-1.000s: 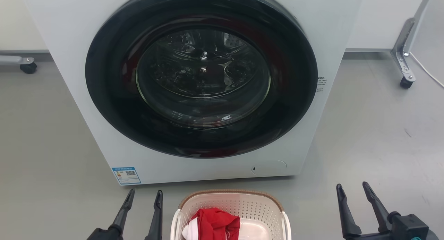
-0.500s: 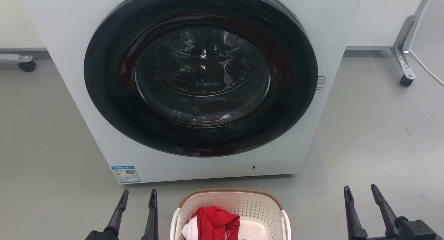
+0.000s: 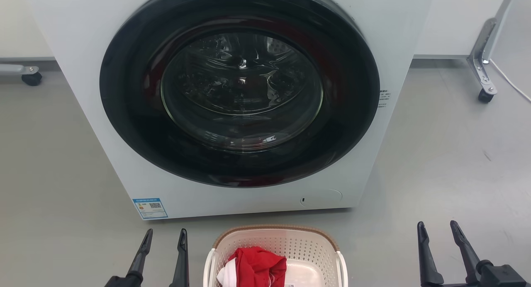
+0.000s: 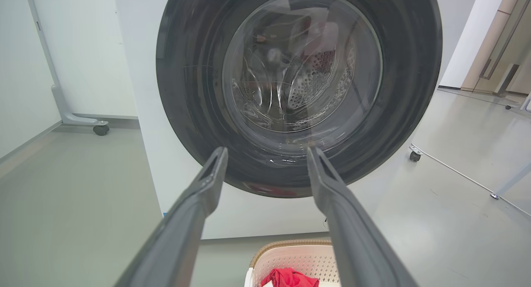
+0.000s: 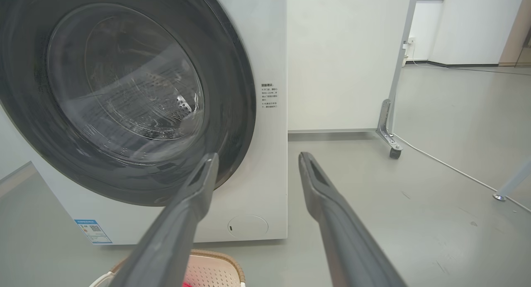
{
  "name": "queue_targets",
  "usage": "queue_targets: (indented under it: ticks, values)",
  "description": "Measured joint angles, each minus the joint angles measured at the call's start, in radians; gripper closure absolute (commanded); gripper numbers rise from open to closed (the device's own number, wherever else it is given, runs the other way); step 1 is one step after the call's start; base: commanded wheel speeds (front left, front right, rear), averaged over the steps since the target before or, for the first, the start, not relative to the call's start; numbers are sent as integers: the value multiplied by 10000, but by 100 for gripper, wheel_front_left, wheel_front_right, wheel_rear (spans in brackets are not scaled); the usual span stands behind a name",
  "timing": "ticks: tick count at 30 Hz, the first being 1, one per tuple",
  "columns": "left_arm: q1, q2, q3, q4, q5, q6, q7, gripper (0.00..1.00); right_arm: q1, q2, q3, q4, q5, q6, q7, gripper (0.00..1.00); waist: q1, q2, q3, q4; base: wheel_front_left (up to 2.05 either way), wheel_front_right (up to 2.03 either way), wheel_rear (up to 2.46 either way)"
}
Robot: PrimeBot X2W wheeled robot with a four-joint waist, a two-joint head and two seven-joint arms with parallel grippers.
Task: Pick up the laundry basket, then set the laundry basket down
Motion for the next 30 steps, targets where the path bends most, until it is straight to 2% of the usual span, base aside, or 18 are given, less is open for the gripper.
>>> queue_targets:
  ticks: [16, 17, 24, 30]
  values:
    - [1, -211, 44, 8, 226, 0, 238, 0, 5, 127, -186, -82, -364, -27, 0, 0, 0, 0, 58, 2, 0, 0, 0]
    - [4, -226, 38, 25, 284, 0, 267, 100, 6, 134, -180, -61, -364, -25, 10, 100, 0, 0, 64, 3, 0, 0, 0]
    - [210, -270, 35, 562, 244, -29, 328, 100, 171, 345, -121, 491, -290, 17, 107, 100, 0, 0, 68, 0, 0, 0, 0]
    - [193, -305, 257, 635, -407, -199, 495, 100, 143, 403, -343, 569, 387, 127, 288, 100, 0, 0, 75, -9, 0, 0, 0]
